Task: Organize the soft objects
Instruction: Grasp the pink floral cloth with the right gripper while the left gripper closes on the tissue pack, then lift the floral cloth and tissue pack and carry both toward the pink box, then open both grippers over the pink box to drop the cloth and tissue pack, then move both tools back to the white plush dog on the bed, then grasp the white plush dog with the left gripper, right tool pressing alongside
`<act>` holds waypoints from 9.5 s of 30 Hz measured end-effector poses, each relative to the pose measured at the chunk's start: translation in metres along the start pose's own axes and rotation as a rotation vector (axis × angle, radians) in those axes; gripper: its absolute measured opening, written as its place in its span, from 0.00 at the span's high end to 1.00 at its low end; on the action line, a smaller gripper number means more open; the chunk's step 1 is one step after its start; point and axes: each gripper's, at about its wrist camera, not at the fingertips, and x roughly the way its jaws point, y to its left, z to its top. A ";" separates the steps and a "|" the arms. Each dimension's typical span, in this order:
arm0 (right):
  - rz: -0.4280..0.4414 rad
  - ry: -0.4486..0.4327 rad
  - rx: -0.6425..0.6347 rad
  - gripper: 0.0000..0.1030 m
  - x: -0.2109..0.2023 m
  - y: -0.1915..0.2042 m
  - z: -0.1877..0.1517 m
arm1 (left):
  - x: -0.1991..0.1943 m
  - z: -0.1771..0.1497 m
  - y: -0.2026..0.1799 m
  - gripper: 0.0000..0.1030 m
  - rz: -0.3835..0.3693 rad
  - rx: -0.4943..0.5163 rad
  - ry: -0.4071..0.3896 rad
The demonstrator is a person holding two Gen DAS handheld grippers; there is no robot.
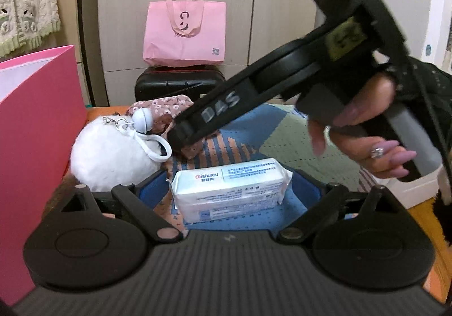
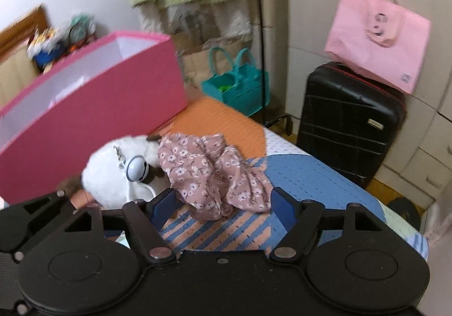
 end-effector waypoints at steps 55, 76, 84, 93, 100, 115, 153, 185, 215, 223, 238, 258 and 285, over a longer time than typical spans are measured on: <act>-0.359 -0.205 0.311 0.81 -0.076 0.061 -0.116 | -0.060 -0.025 0.042 0.27 -0.049 -0.051 0.108; -0.295 -0.139 0.230 0.81 -0.131 0.132 -0.164 | -0.097 -0.034 0.048 0.27 -0.226 -0.053 0.148; -0.225 -0.108 0.209 0.81 -0.149 0.151 -0.160 | -0.120 -0.035 0.060 0.27 -0.294 -0.058 0.175; -0.025 -0.085 0.131 0.81 -0.146 0.186 -0.134 | -0.157 -0.043 0.094 0.27 -0.322 -0.056 0.239; 0.073 -0.109 0.053 0.81 -0.142 0.213 -0.098 | -0.187 -0.031 0.124 0.27 -0.282 -0.042 0.215; 0.140 -0.277 -0.095 0.79 -0.143 0.244 -0.025 | -0.233 0.010 0.168 0.27 -0.150 -0.001 -0.027; 0.191 -0.127 0.189 0.78 0.038 0.163 0.108 | -0.078 0.072 0.277 0.25 -0.074 -0.005 0.237; -0.097 -0.233 -0.059 0.39 -0.125 0.239 0.020 | -0.238 0.057 0.226 0.15 -0.154 0.164 0.073; -0.173 -0.235 0.007 0.32 -0.156 0.209 -0.095 | -0.196 0.026 0.088 0.08 -0.410 0.295 0.200; -0.124 -0.268 0.103 0.31 -0.128 0.160 -0.090 | -0.144 0.059 0.079 0.08 -0.309 0.309 0.191; -0.089 -0.251 0.081 0.29 -0.053 0.099 -0.049 | -0.024 0.108 0.070 0.14 -0.161 0.334 0.415; 0.001 -0.128 0.094 0.14 0.010 0.073 -0.034 | 0.033 0.118 0.082 0.27 -0.060 0.279 0.532; -0.012 -0.246 0.235 0.37 -0.034 0.110 -0.065 | -0.022 0.087 0.060 0.37 -0.197 0.419 0.424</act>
